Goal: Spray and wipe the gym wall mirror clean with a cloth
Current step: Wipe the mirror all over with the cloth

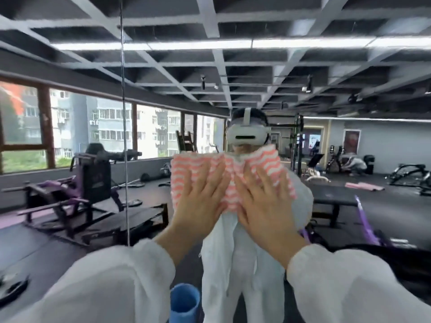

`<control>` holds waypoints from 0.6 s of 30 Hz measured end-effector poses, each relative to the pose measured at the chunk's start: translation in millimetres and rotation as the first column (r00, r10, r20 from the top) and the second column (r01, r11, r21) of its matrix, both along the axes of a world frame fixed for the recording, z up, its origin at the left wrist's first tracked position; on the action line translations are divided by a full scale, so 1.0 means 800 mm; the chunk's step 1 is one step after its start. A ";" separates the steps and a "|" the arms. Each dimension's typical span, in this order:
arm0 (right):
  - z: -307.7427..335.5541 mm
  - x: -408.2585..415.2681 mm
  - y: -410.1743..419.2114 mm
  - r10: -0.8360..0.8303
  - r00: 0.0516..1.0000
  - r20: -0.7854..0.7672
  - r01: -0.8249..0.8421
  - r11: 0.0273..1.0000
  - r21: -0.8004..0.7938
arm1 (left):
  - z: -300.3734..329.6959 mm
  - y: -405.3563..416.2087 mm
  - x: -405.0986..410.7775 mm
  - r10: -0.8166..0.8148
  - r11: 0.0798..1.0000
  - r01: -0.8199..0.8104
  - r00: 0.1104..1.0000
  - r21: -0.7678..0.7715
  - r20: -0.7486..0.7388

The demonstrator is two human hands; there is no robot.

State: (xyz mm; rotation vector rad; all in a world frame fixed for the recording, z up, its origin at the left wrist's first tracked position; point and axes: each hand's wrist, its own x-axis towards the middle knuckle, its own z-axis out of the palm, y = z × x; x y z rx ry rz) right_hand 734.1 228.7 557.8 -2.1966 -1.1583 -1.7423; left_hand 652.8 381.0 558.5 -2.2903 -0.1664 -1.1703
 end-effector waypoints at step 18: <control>0.014 -0.035 0.111 -0.101 0.962 0.252 0.139 0.981 -0.135 | -0.007 0.115 -0.075 0.267 0.964 -0.264 0.961 0.043 -0.079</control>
